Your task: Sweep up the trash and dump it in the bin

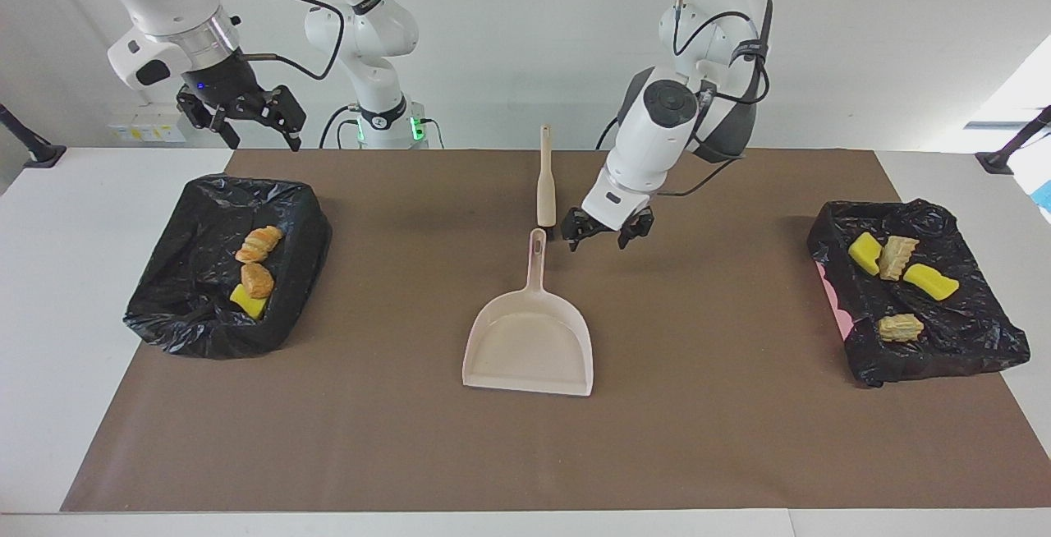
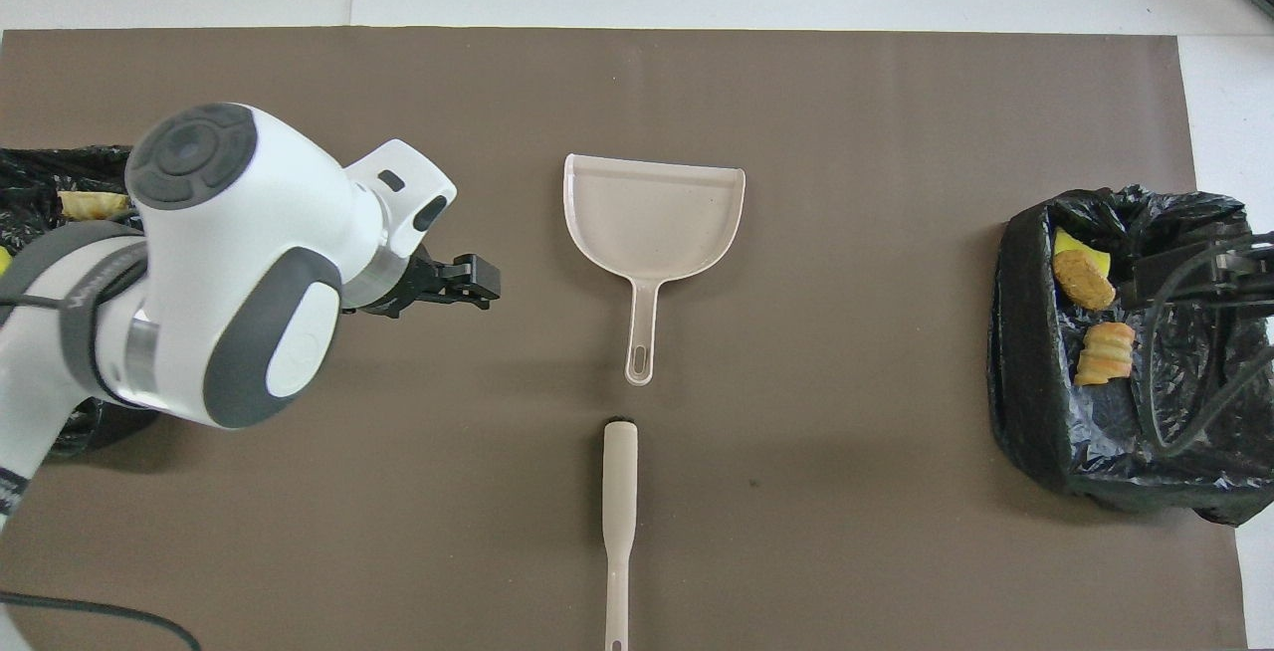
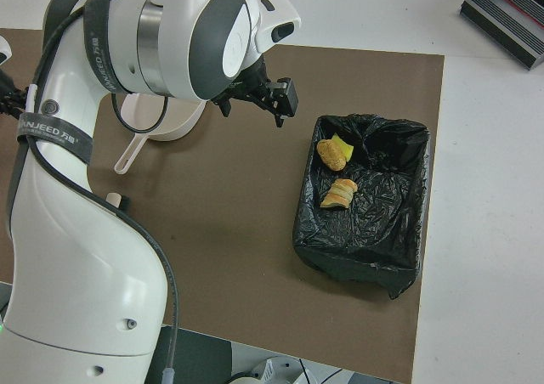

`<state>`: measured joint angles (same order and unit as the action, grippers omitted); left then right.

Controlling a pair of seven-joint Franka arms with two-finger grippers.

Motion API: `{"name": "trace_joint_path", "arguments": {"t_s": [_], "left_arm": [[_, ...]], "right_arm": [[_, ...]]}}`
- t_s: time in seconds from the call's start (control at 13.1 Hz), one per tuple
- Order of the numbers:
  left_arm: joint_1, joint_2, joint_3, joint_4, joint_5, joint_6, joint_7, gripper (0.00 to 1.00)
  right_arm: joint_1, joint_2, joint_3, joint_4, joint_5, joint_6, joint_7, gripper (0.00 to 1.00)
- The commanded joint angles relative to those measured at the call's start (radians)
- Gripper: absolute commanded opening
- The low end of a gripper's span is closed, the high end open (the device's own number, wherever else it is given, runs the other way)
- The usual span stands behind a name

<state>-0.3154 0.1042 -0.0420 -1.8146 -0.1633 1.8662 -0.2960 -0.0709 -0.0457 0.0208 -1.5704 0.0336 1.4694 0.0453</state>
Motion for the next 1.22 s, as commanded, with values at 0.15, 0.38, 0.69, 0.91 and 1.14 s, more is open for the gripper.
{"name": "trace_joint_path", "arguments": {"t_s": [0.15,0.38,0.69,0.91,1.14], "left_arm": [[0.154,-0.089,-0.009,-0.041,0.007,-0.071,0.185,1.0],[0.196,-0.106,-0.009,-0.032,0.109,-0.091,0.234,1.0],[0.245,-0.138,-0.003,-0.016,0.174,-0.102,0.303,1.0],[0.277,-0.141,0.002,0.075,0.195,-0.18,0.348,1.0],[0.282,-0.139,0.024,0.194,0.197,-0.263,0.393,1.0]], "right_arm": [[-0.004,-0.011,0.004,-0.003,0.02,-0.015,0.008,1.0],[-0.004,-0.011,0.004,-0.005,0.02,-0.015,0.008,1.0],[-0.004,-0.01,0.004,-0.005,0.02,-0.015,0.008,1.0],[-0.004,-0.01,0.004,-0.003,0.02,-0.015,0.008,1.0],[-0.004,-0.011,0.004,-0.003,0.02,-0.015,0.008,1.0]]}}
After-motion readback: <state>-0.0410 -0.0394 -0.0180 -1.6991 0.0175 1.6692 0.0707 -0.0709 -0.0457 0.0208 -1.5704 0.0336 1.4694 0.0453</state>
